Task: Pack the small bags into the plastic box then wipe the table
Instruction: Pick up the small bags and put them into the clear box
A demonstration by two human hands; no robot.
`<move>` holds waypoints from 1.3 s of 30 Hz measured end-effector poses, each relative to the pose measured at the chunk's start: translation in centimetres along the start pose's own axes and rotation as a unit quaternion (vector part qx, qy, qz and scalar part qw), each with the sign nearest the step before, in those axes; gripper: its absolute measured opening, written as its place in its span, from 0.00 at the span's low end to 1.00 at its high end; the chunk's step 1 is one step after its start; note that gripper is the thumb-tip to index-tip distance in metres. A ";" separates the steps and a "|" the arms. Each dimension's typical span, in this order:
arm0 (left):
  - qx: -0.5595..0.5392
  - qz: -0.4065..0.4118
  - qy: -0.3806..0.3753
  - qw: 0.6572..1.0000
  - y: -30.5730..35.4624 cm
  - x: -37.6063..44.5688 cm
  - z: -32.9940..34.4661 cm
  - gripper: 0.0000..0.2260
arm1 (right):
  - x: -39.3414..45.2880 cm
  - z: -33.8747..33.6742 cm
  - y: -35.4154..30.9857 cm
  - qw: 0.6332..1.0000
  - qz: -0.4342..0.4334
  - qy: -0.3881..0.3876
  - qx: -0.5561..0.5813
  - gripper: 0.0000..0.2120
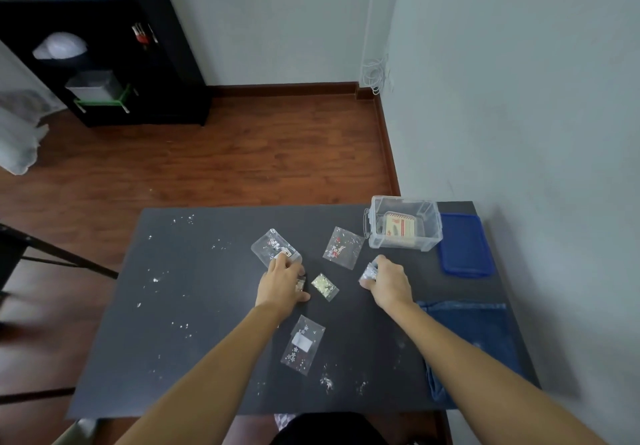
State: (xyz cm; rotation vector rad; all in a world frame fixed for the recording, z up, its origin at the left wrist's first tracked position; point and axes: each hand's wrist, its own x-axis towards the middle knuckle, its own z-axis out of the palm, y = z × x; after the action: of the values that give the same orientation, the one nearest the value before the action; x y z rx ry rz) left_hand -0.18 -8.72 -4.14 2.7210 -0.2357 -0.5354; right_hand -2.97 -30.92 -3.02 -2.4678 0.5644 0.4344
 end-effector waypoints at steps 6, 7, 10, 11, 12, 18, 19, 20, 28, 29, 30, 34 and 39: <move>0.016 -0.021 -0.009 1.000 -0.4 0.0 -0.2 0.17 | -0.8 0.4 0.1 1.000 0.002 -0.007 -0.008 0.13; 0.017 -0.018 -0.004 1.000 -0.5 -0.1 -0.1 0.18 | -0.9 0.3 0.3 1.000 -0.002 -0.013 -0.005 0.15; -0.002 -0.008 0.033 0.999 -1.1 -0.6 -0.3 0.22 | -1.0 0.1 0.8 0.999 -0.021 -0.024 0.000 0.21; -0.002 0.000 0.035 0.999 -1.5 -0.8 -0.6 0.22 | -1.0 0.0 1.0 0.999 -0.025 -0.026 -0.003 0.21; 0.012 0.013 0.026 0.999 -1.9 -0.9 -0.8 0.22 | -0.9 -0.1 1.1 0.999 -0.027 -0.027 -0.004 0.20; 0.072 0.022 -0.020 0.997 -2.4 -1.7 -1.8 0.20 | -0.8 0.2 0.7 0.999 -0.025 -0.020 -0.004 0.23; 0.080 0.024 -0.025 0.996 -2.3 -1.6 -1.7 0.20 | -0.8 0.2 0.7 0.999 -0.025 -0.020 -0.005 0.22; 0.086 0.026 -0.029 0.996 -2.3 -1.5 -1.7 0.19 | -0.7 0.2 0.7 0.999 -0.026 -0.020 -0.006 0.22; -0.079 0.000 0.011 0.997 0.0 -2.1 -2.2 0.06 | -1.2 -1.6 0.1 0.997 -0.058 -0.046 0.031 0.07; -0.129 0.000 0.035 0.991 0.7 -1.7 -2.5 0.08 | -1.2 -2.1 0.2 0.996 -0.071 -0.043 0.038 0.07; -0.159 0.012 0.059 0.985 1.7 -1.1 -3.0 0.08 | -1.2 -2.8 0.2 0.995 -0.084 -0.033 0.049 0.09; -0.191 0.083 0.109 0.972 7.4 2.1 -5.3 0.08 | -0.2 -6.7 0.4 0.983 -0.144 0.070 0.091 0.09; -0.278 0.048 0.088 0.955 14.4 5.8 -5.6 0.08 | 2.5 -11.2 1.7 0.963 -0.059 0.201 0.171 0.05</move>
State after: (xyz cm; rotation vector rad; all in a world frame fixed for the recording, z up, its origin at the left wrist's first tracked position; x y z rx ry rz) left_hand 5.98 -21.54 4.19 2.1775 -0.1424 -0.2740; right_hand 0.40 -39.53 4.00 -2.2386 0.5901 -0.2087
